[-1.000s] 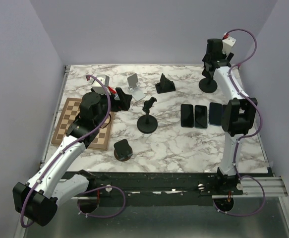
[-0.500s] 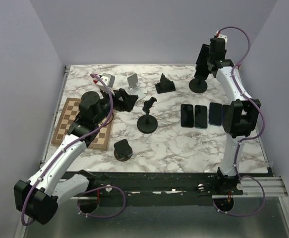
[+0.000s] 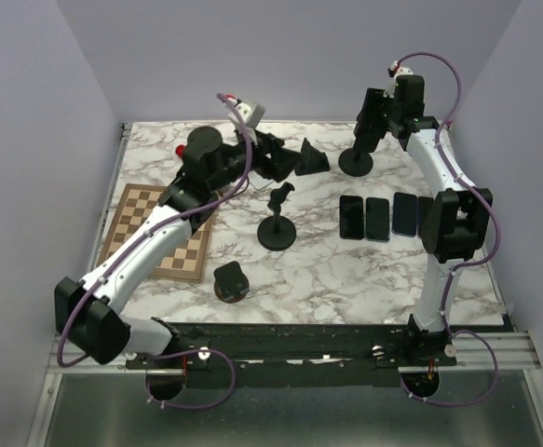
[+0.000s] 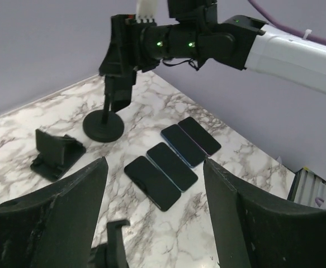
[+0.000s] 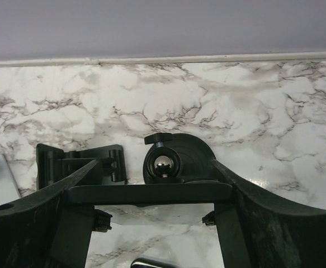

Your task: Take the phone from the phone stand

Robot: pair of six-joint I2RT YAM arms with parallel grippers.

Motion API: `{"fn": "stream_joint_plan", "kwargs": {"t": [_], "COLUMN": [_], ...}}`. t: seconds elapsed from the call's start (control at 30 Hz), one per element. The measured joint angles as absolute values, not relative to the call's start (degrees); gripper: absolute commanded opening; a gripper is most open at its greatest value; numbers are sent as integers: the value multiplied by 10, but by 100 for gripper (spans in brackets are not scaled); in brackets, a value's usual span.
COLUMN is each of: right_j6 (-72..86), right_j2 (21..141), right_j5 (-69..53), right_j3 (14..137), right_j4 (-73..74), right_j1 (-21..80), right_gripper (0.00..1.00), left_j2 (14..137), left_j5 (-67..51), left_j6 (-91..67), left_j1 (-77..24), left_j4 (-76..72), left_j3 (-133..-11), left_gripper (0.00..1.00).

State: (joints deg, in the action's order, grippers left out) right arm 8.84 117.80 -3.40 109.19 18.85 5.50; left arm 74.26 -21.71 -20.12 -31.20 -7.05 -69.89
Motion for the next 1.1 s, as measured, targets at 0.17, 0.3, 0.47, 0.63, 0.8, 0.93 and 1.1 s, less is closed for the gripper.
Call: {"fn": "stream_joint_plan", "kwargs": {"t": [0.17, 0.3, 0.47, 0.63, 0.8, 0.93, 1.1], "right_j6": [83, 74, 65, 59, 59, 58, 58], "right_j2": [1179, 1187, 1197, 1203, 1203, 1203, 1197], "right_j5": [-65, -86, -114, -123, -129, -130, -132], "right_j3": [1092, 1111, 1141, 1161, 1157, 1153, 1140], "right_j4": [187, 201, 238, 266, 263, 257, 246], "right_j1": [55, 55, 55, 56, 55, 55, 55], "right_gripper": [1, 1, 1, 0, 1, 1, 1], "left_j2": [876, 1009, 1118, 1183, 1209, 1234, 1285], "left_j5": [-237, -246, -238, -222, -194, -160, -136], "left_j6": [-194, -186, -171, -170, -173, -183, -195], "left_j1": [-342, -362, -383, -390, -389, -387, -387], "left_j4": [-68, -62, -55, -51, -57, -63, -63], "left_j3": [-825, -951, -1041, -1096, -1105, -1114, -1159], "left_gripper": [67, 68, 59, 59, 61, 61, 64]}}
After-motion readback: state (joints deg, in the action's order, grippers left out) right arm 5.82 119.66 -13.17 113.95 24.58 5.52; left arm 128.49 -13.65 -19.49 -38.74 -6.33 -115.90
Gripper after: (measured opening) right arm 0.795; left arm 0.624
